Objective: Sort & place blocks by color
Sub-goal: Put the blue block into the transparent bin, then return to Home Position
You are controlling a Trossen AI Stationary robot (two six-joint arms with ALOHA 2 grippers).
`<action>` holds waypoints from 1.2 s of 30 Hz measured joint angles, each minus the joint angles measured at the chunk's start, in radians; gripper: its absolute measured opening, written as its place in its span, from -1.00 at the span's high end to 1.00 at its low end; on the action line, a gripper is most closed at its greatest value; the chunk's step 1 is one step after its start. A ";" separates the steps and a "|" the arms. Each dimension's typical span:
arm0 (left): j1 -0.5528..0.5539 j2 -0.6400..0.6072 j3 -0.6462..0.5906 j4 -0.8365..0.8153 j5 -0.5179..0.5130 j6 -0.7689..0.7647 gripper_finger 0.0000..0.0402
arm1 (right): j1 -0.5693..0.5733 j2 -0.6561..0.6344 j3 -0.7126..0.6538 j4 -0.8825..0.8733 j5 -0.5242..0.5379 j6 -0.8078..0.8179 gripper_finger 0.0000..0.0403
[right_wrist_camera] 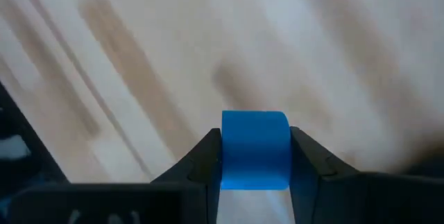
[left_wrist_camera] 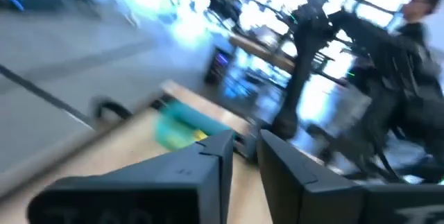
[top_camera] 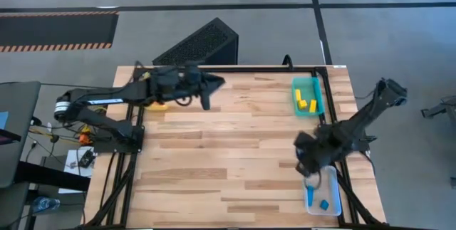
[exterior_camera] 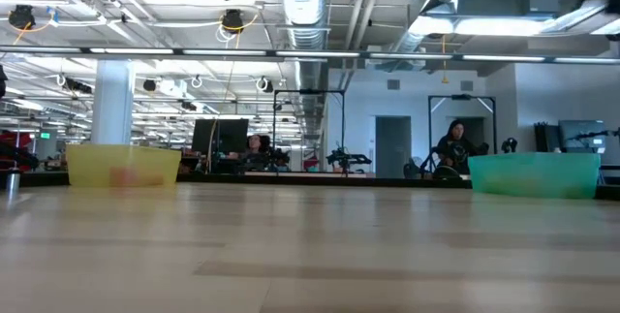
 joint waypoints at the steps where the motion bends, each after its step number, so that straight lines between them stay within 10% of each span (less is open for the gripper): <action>1: 0.004 -0.022 0.000 -0.008 -0.033 0.039 0.75 | 0.054 -0.011 -0.053 0.024 -0.034 0.085 0.41; 15: 0.173 -0.196 0.000 -0.047 0.092 0.426 0.97 | 0.428 0.060 -0.254 0.191 -0.249 0.673 0.19; 24: 0.233 -0.194 0.000 -0.278 -0.135 0.468 0.97 | 0.451 0.038 -0.252 0.211 -0.245 0.666 -0.46; 27: 0.232 -0.221 -0.001 -0.226 -0.054 0.574 0.97 | 0.428 -0.021 -0.252 0.225 -0.099 0.588 -0.52; 33: 0.230 -0.300 -0.001 -0.115 0.082 0.685 0.97 | 0.300 -0.222 -0.252 0.391 0.561 0.179 -0.46; 36: 0.231 -0.323 -0.066 -0.083 0.064 0.716 0.97 | 0.156 -0.338 -0.252 0.521 0.606 -0.135 -0.38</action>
